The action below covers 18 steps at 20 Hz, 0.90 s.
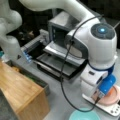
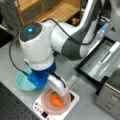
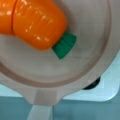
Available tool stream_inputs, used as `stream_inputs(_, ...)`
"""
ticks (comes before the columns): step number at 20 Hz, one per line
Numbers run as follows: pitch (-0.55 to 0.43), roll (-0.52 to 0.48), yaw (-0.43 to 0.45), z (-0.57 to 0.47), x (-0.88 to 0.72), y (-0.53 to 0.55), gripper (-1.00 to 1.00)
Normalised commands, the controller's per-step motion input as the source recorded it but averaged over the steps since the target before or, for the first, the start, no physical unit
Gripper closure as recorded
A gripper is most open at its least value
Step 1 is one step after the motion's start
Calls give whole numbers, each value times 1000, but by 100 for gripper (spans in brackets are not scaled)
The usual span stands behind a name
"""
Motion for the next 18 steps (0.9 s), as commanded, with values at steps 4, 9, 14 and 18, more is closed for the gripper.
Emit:
stream_inputs(4,10,174,85,158,-67,-512,-100)
stream_inputs(9,20,269,178,120,-38,-725,-100)
stream_inputs(14,35,378,190,65,12,-580,-100)
stream_inputs(18,59,425,133,22,113,-499,-100)
